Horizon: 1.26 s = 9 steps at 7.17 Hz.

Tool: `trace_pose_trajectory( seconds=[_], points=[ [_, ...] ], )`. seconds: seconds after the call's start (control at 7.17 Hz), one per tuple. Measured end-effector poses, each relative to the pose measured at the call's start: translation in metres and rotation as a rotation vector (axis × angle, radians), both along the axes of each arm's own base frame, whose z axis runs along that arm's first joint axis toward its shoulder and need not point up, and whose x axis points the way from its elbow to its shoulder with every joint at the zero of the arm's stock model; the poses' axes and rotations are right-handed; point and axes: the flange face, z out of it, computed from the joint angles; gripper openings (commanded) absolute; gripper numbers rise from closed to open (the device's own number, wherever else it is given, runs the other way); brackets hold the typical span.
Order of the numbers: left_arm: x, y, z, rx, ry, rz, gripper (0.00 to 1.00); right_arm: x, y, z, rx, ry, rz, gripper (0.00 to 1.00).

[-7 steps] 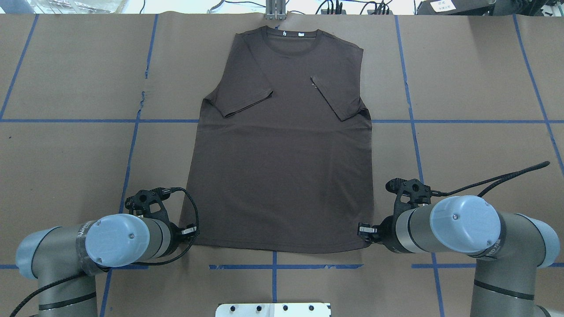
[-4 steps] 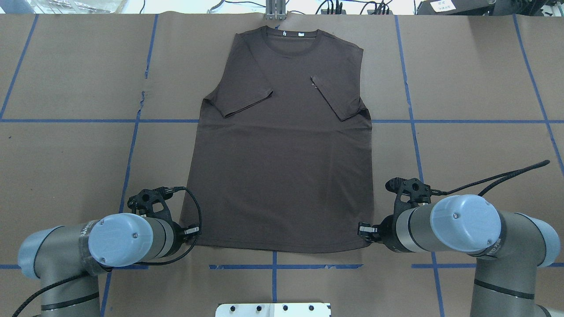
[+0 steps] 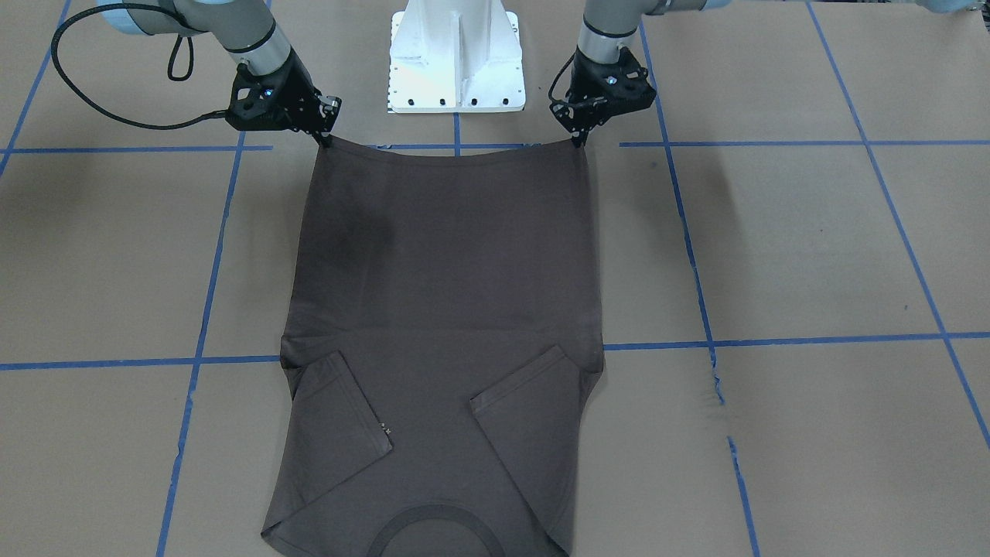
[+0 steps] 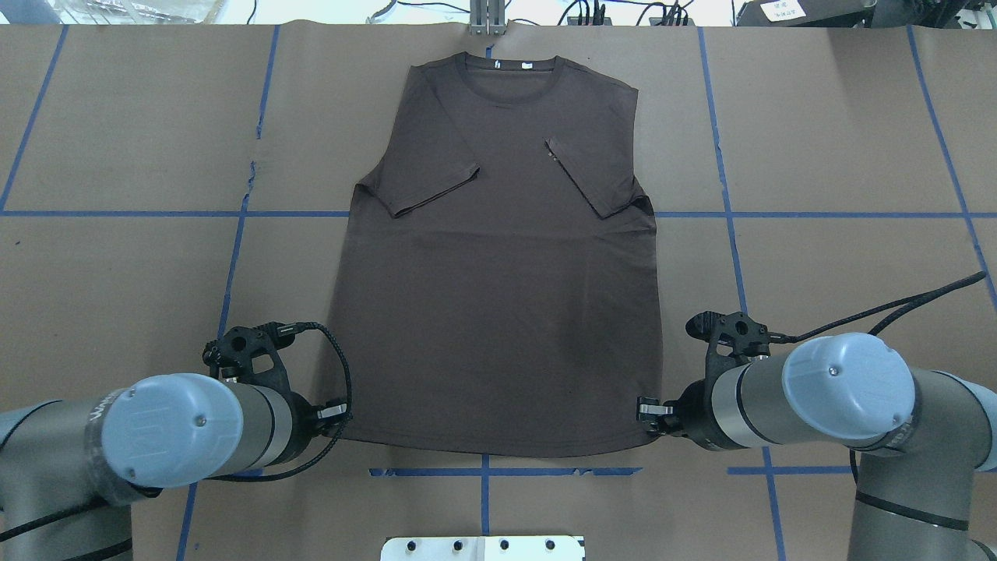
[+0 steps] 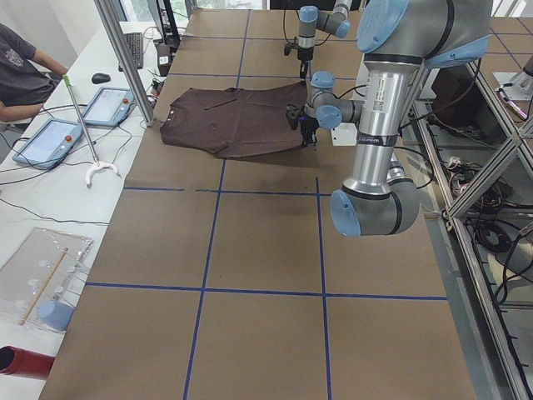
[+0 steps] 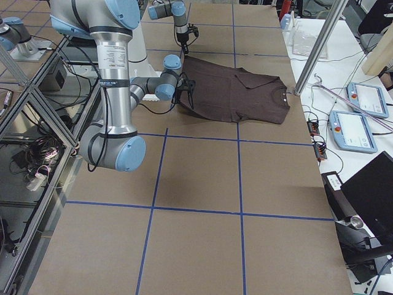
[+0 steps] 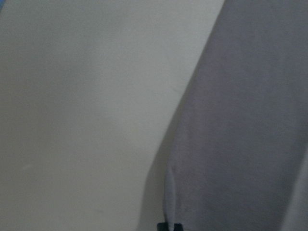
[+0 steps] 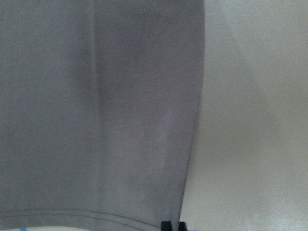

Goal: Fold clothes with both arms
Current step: 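Grasp both hem corners with the left and right grippers, then lift the hem with both grippers and fold it toward the collar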

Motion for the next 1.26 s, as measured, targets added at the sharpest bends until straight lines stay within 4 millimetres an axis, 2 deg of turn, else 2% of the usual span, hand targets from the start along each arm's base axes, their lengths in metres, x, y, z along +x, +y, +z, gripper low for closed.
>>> trace_pose_trajectory(
  seconds=[0.14, 0.42, 0.56, 0.7, 0.84, 0.98, 1.12, 1.26],
  points=[
    [-0.010, 0.020, -0.015, -0.009, 0.010, 0.038, 0.00, 0.011, 0.009, -0.007, -0.007, -0.019, -0.028, 0.00],
    [-0.024, 0.056, -0.028, -0.019, 0.011, 0.111, 0.00, 0.031, 0.029, -0.021, -0.041, -0.063, -0.111, 0.00],
    [-0.032, 0.066, -0.027, -0.021, 0.006, 0.133, 0.00, 0.040, 0.036, -0.026, -0.047, -0.076, -0.132, 0.00],
    [-0.035, 0.070, -0.027, -0.021, 0.004, 0.143, 0.00, 0.047, 0.035, -0.030, -0.045, -0.086, -0.129, 0.00],
    [-0.033, 0.069, -0.028, -0.015, 0.006, 0.146, 0.00, 0.054, 0.024, -0.033, -0.019, -0.095, -0.116, 0.00],
    [-0.034, 0.055, -0.033, 0.007, 0.014, 0.131, 0.00, 0.058, 0.009, -0.035, 0.028, -0.102, -0.106, 0.00],
    [-0.041, 0.022, -0.042, 0.056, 0.023, 0.096, 0.00, 0.060, -0.015, -0.032, 0.071, -0.098, -0.086, 0.00],
    [-0.049, -0.025, -0.048, 0.108, 0.017, 0.066, 0.00, 0.062, -0.048, -0.028, 0.107, -0.091, -0.063, 0.00]
  ],
)
